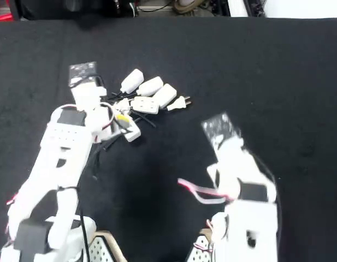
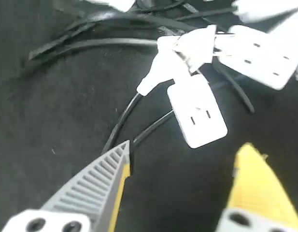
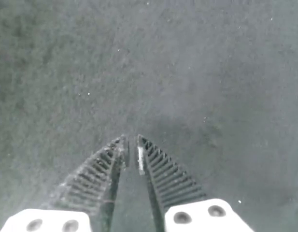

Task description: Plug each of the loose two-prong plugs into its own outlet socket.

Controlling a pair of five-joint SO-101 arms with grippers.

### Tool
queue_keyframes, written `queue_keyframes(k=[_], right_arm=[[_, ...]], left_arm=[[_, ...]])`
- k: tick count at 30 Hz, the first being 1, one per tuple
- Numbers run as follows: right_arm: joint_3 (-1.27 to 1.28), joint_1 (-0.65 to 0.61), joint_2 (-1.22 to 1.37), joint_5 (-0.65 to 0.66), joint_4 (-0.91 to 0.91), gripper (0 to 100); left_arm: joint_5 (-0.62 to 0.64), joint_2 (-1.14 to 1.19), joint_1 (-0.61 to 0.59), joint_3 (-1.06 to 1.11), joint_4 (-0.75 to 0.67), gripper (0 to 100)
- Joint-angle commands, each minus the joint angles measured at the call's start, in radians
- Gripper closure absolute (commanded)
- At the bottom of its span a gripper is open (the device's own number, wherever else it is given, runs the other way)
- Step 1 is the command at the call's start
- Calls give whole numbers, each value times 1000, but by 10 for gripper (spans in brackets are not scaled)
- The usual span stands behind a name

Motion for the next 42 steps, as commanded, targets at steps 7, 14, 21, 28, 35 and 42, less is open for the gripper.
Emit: queue_keyframes(k=[7, 14, 21, 28, 35, 42], right_arm=[[-148, -17, 443, -63, -210, 959], [-147, -15, 501, -63, -250, 959], [-140, -12, 501, -64, -252, 959], [-122, -11, 504, -64, -276, 959], [-104, -11, 504, -60, -285, 959], [-99, -11, 506, -58, -285, 959]], left_arm=[[359, 3, 50, 81, -230, 636], [399, 169, 45, 125, -385, 669], [399, 460, 39, -124, -256, 690], [311, 600, 51, -306, -68, 796], [94, 568, 50, -429, 183, 970], [-269, 407, 91, -460, 503, 971]])
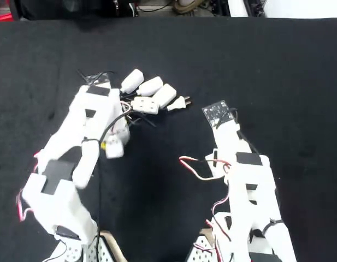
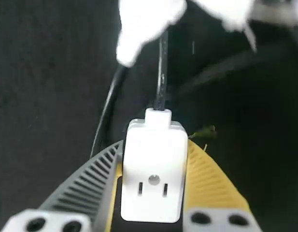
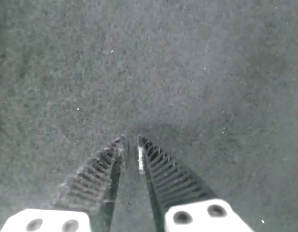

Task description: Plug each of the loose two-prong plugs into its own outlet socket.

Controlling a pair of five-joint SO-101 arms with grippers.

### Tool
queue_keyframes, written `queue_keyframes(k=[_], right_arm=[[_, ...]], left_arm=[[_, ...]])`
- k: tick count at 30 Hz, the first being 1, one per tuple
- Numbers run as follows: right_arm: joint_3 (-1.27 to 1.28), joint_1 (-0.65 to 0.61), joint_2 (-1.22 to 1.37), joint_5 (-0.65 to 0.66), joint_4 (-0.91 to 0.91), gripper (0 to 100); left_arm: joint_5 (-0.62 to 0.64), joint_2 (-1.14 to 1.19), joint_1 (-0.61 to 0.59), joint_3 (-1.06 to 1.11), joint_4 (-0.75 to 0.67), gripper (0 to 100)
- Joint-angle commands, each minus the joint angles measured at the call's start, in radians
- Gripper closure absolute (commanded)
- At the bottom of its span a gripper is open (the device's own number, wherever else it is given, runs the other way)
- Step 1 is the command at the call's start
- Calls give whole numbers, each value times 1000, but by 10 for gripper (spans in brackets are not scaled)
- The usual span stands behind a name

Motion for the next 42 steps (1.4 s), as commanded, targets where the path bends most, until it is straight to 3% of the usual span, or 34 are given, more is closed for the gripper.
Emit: queue_keyframes(k=[1, 5, 12, 16, 21, 24, 26, 29, 33, 39, 42], right_arm=[[-4, -12, 5, -3, -20, 959], [1, -12, 5, -3, -20, 959], [2, -12, 7, -2, -20, 959], [4, -11, 7, -2, -18, 959], [18, -11, 7, 26, -32, 959], [27, -11, 7, 28, -46, 959], [30, -11, 7, 29, -52, 959], [28, -11, 7, 31, -54, 959], [28, -11, 7, 31, -54, 959], [28, -11, 7, 31, -54, 959], [28, -11, 8, 31, -54, 959]], left_arm=[[-252, -133, 30, -61, 172, 971], [-528, -261, 21, -56, 350, 971], [-980, -661, 84, 271, 347, 971], [-1160, -965, 173, 558, 279, 971], [-1181, -1280, 283, 1040, -118, 961], [-1135, -1392, 303, 1247, -324, 858], [-1057, -1447, 300, 1290, -376, 758], [-1002, -1490, 271, 1273, -374, 641], [-990, -1521, 223, 1191, -270, 636], [-1014, -1528, 203, 931, 49, 637], [-1030, -1517, 234, 946, 54, 645]])
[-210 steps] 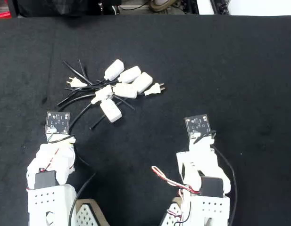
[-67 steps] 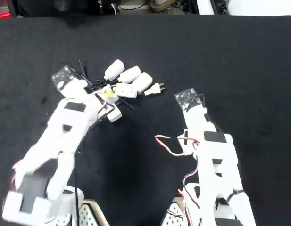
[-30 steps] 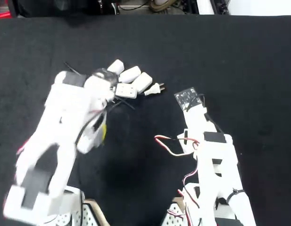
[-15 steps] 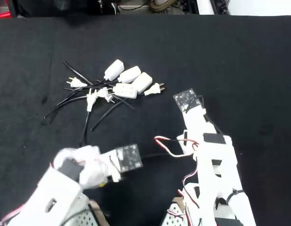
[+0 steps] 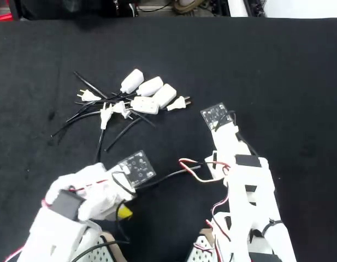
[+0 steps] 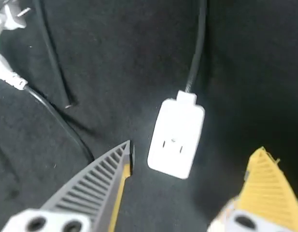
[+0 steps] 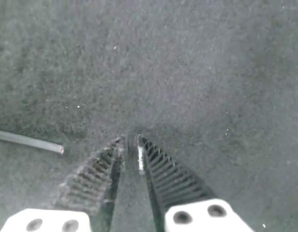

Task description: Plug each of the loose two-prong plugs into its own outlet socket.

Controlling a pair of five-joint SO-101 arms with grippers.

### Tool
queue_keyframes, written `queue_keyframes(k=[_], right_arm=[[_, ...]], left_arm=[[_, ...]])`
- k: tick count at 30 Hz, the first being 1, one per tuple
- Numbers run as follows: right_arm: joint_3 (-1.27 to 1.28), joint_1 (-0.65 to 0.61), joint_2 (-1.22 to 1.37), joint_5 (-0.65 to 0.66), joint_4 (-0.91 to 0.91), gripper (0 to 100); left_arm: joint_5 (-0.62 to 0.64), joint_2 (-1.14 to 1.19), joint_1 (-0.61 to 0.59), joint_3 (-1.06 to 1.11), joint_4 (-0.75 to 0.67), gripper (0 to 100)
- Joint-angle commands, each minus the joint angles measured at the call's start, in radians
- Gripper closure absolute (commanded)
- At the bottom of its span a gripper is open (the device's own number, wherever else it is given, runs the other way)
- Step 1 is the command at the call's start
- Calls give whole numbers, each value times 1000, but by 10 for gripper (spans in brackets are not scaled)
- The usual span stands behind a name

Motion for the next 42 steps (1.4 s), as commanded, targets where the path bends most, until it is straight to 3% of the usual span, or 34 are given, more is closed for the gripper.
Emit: queue_keyframes(k=[1, 7, 15, 19, 25, 32, 42], right_arm=[[-7, -11, 7, 6, -14, 959], [-5, -11, 7, 5, -14, 959], [-4, 5, 7, 6, -14, 959], [-2, 11, 7, 6, -14, 959], [-2, 11, 7, 8, -14, 959], [-1, 15, 7, 8, -26, 959], [-19, 91, 5, 0, -25, 959]], left_arm=[[-17, 18, 28, -36, 9, 661], [-3, 256, 51, -38, -40, 719], [3, 792, 48, -56, -347, 707], [12, 931, -5, -147, -371, 708], [-63, 1005, -104, -223, -393, 709], [-63, 921, -110, -269, -388, 777], [161, 790, 79, -263, -457, 780]])
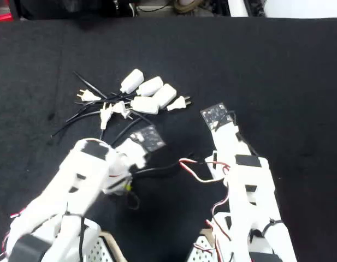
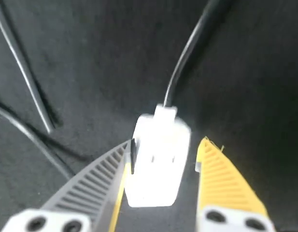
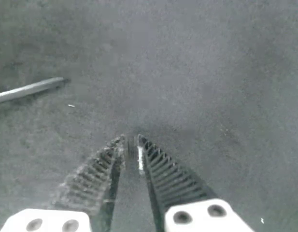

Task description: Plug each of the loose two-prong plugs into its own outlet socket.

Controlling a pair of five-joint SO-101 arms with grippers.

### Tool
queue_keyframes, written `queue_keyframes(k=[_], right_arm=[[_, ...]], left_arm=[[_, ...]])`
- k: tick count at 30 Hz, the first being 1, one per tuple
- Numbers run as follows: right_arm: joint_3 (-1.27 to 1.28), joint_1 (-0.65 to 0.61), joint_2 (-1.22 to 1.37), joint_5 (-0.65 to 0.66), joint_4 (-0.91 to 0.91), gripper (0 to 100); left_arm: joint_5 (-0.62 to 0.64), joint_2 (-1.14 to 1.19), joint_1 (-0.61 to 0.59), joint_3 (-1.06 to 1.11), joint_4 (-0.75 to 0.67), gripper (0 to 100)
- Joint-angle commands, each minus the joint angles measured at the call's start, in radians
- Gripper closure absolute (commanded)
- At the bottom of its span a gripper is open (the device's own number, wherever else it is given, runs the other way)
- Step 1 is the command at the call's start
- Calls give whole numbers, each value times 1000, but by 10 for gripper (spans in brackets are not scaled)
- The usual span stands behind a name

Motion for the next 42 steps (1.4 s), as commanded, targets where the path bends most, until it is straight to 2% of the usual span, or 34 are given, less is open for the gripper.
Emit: queue_keyframes(k=[1, 5, 10, 14, 18, 23, 27, 33, 35, 40, 42], right_arm=[[-22, 63, 1, -2, -15, 959], [-22, 61, 1, -2, -15, 959], [-21, 60, 1, -2, -17, 959], [-21, 58, 1, -2, -17, 959], [-21, 58, 1, -2, -17, 959], [-21, 58, 1, 0, -18, 959], [-21, 58, 1, 0, -18, 959], [-21, 58, 1, 2, -18, 959], [-21, 58, 1, 2, -20, 959], [-8, 58, 1, 0, -48, 959], [-8, 58, 1, 0, -48, 959]], left_arm=[[95, -29, 64, -48, -72, 778], [94, -26, 8, -56, -101, 770], [-32, -28, -70, -44, -35, 653], [-135, -28, -77, -7, 5, 652], [-170, -28, -77, -2, 51, 651], [-181, 0, -79, 38, -60, 650], [-245, 52, -108, 73, -149, 654], [-250, 106, -186, 38, -180, 656], [-250, 115, -177, 41, -181, 698], [-239, 112, -88, 45, -172, 898], [-190, 112, -50, 38, -172, 967]])
